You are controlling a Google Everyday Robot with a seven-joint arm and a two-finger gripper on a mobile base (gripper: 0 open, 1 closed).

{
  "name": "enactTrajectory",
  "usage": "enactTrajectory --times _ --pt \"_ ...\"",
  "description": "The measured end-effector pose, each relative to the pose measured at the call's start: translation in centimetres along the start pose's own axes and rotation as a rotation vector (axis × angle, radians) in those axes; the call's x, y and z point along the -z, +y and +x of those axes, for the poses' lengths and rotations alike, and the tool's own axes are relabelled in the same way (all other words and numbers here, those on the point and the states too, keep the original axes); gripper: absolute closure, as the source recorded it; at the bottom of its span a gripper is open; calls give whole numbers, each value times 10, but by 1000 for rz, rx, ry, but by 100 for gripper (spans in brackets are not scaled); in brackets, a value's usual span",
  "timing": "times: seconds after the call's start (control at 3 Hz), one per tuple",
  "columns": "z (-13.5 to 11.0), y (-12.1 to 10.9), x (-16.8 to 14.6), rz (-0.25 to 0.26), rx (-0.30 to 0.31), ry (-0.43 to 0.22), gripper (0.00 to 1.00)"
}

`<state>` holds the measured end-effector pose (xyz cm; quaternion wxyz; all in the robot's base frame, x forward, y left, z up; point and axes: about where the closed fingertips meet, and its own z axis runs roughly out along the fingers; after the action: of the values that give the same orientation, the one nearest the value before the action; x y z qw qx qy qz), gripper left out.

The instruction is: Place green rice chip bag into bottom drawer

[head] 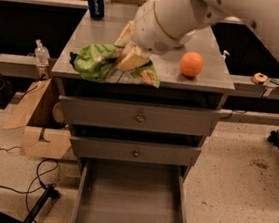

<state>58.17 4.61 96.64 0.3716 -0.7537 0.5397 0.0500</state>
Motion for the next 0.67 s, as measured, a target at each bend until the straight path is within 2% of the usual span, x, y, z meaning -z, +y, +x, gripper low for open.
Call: enactTrajectory --times 0.33,0.67 --pt "-24 42 0 70 -76 -62 100" --pt "1 88 -32 101 -219 -78 100"
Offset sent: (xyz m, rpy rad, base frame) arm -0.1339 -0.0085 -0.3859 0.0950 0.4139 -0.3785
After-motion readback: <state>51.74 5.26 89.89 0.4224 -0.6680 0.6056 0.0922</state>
